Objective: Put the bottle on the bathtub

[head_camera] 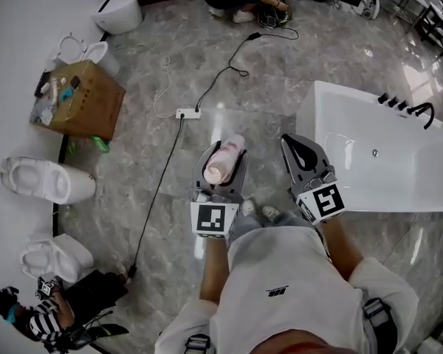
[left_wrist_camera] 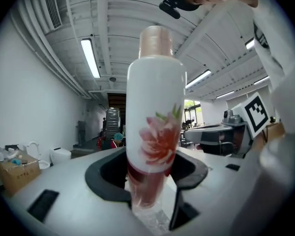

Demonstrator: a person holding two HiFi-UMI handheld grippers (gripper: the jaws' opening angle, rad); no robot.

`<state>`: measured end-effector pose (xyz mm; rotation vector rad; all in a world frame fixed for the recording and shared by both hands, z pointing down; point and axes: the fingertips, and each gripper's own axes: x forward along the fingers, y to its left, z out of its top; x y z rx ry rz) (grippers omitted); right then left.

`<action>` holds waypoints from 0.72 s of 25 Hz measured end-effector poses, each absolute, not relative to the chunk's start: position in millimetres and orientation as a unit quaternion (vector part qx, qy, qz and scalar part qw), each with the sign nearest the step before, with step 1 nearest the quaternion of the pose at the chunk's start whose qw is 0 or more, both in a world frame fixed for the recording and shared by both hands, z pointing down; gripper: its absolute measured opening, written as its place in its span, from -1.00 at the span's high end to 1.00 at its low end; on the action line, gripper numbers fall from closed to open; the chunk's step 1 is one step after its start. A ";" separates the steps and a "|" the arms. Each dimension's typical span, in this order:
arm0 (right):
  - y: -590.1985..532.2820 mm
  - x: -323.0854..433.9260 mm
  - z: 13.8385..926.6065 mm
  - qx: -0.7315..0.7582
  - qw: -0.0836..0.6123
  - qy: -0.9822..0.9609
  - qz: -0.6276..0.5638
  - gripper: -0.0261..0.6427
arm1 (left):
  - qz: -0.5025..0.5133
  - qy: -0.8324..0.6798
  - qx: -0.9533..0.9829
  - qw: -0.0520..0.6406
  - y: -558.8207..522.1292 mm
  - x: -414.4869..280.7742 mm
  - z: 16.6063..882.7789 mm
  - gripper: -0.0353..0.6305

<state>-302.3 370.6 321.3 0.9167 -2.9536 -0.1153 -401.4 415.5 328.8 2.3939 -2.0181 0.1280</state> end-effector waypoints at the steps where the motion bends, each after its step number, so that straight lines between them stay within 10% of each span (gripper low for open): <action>1: 364.8 -300.9 321.5 0.311 0.025 -0.949 -0.038 0.94 | 0.041 -0.634 0.772 0.004 407.0 -403.1 329.9 0.21; 18: 260.8 -282.6 339.5 0.409 0.033 -0.911 -0.049 0.94 | 0.043 -0.547 0.836 -0.016 270.8 -394.8 345.0 0.21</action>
